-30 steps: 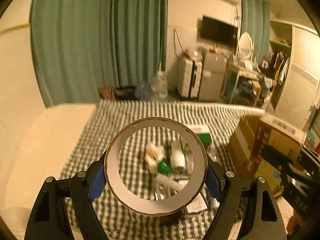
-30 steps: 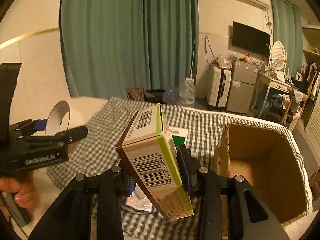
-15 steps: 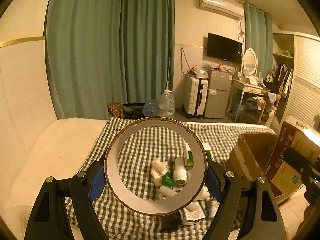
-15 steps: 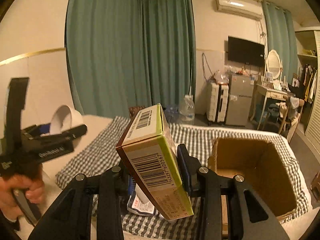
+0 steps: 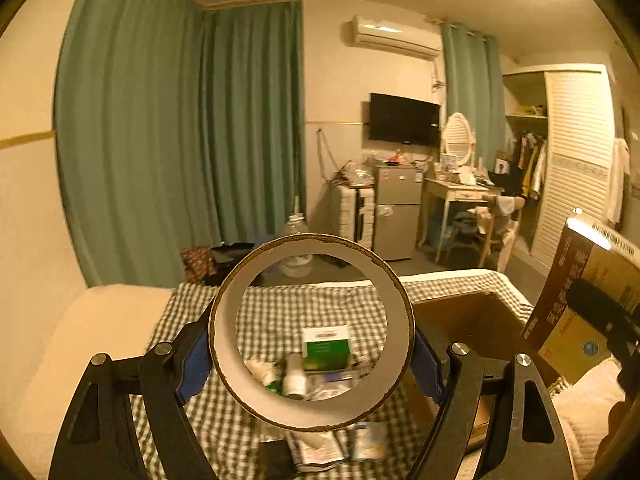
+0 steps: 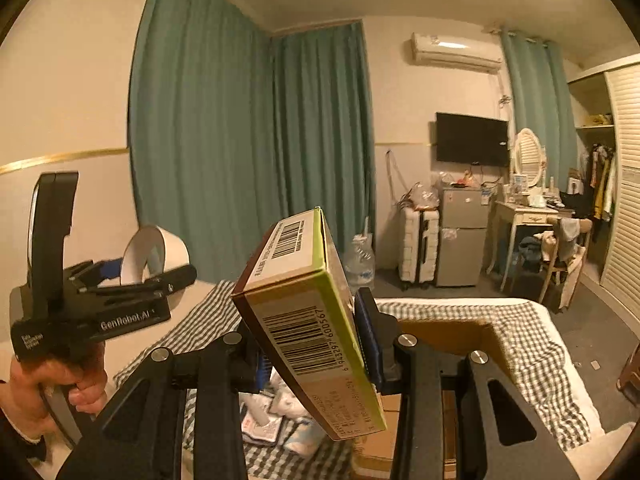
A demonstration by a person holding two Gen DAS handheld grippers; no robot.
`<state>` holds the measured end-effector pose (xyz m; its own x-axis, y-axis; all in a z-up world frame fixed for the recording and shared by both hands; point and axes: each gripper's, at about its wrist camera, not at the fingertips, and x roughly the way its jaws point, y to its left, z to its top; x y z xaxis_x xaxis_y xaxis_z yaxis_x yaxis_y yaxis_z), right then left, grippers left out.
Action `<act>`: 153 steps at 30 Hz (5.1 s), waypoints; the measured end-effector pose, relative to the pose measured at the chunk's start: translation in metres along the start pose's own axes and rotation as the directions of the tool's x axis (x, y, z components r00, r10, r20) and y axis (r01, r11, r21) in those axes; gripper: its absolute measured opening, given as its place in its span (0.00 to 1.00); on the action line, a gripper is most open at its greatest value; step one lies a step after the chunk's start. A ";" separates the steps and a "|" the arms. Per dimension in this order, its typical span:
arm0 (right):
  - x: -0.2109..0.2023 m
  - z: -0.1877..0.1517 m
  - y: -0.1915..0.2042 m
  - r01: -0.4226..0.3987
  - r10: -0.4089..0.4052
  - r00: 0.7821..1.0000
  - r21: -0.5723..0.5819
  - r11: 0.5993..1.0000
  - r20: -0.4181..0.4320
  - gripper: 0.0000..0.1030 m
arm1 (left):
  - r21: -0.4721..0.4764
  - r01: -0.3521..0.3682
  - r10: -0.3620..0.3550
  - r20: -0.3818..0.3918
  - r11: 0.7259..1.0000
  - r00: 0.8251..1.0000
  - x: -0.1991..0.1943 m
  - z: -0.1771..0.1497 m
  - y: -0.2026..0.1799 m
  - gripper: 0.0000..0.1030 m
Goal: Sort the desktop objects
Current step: 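Carry the tape roll and tan box toward the cardboard box with both tools, then release the tape roll and tan box into the cardboard box with both tools, then move both tools back over the cluttered bedspread, then grasp the white tissue with the left tool while the right tool grasps the clear jar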
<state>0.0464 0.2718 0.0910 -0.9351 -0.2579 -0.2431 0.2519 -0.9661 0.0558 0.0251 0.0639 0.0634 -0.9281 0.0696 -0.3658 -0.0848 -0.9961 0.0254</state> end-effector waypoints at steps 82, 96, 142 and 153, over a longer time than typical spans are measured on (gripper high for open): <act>-0.025 -0.018 -0.094 0.113 -0.120 0.993 0.236 0.965 0.013 0.89 | 0.003 0.075 -0.074 -0.034 0.997 0.997 0.022 0.006 -0.054 1.00; -0.008 0.010 -0.019 0.058 -0.073 0.995 0.195 0.979 0.069 1.00 | -0.023 -0.095 0.094 -0.020 0.995 0.995 -0.006 0.019 0.067 1.00; 0.317 -0.164 0.066 0.083 -0.075 0.804 -0.013 0.996 -0.590 1.00 | -0.035 -0.082 0.043 -0.617 0.996 0.786 0.299 -0.183 0.155 1.00; 0.357 -0.204 0.069 0.040 -0.041 0.718 -0.018 0.999 -0.695 1.00 | -0.184 -0.014 -0.115 -0.670 0.983 0.734 0.338 -0.203 0.150 1.00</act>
<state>-0.2189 0.1146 -0.1896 -0.5084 -0.1393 -0.8498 0.2187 -0.9754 0.0291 -0.2275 -0.0735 -0.2452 -0.4284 0.1289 -0.8943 -0.0034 -0.9900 -0.1411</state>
